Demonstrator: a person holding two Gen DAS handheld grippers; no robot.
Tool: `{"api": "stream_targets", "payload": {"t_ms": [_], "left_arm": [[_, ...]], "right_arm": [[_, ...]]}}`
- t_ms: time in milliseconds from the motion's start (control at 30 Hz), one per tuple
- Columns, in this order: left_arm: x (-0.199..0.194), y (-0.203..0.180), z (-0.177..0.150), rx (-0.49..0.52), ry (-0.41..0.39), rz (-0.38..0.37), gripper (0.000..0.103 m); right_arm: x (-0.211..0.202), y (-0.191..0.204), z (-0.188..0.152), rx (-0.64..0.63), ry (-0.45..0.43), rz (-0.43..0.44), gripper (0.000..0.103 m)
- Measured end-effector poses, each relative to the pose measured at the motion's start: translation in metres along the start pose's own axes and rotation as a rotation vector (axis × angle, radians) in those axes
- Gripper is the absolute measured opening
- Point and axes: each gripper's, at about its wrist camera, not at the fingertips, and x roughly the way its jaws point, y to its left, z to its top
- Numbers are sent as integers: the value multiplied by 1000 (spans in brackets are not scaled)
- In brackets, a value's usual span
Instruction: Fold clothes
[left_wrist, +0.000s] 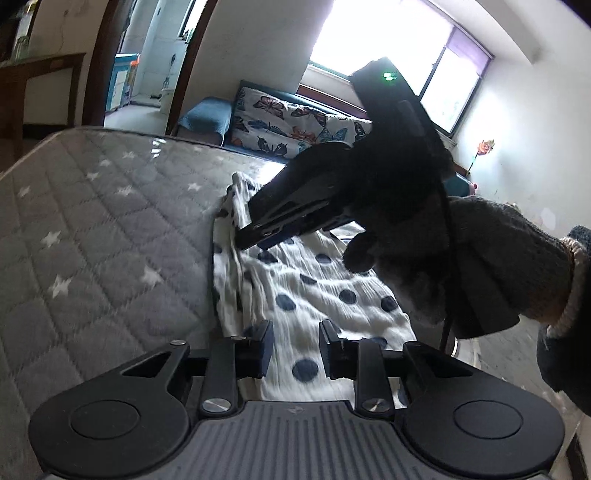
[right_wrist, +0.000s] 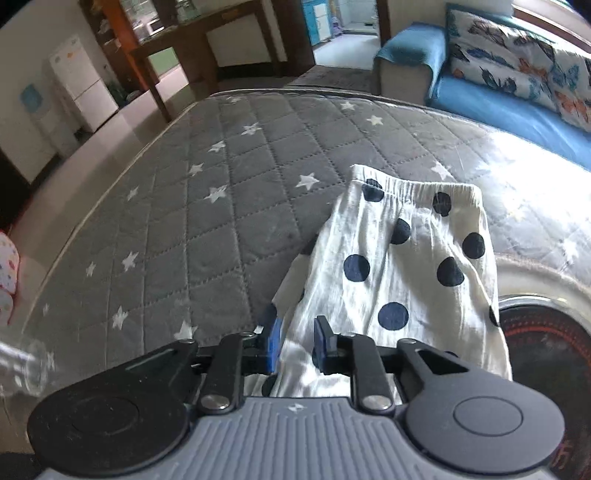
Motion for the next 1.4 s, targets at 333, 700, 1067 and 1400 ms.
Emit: {"api": "stream_targets", "payload": {"t_ms": [333, 700, 1067, 1400], "left_arm": [[31, 13, 4, -28, 27, -5, 23], [35, 13, 6, -41, 11, -48, 14], [20, 13, 6, -73, -15, -12, 0], [28, 18, 9, -99, 8, 35, 0]], "right_arm": [[12, -7, 3, 23, -16, 5, 4], [-1, -9, 14, 65, -60, 93, 3], [17, -11, 11, 98, -52, 127, 3], [17, -17, 11, 100, -56, 171, 16]]}}
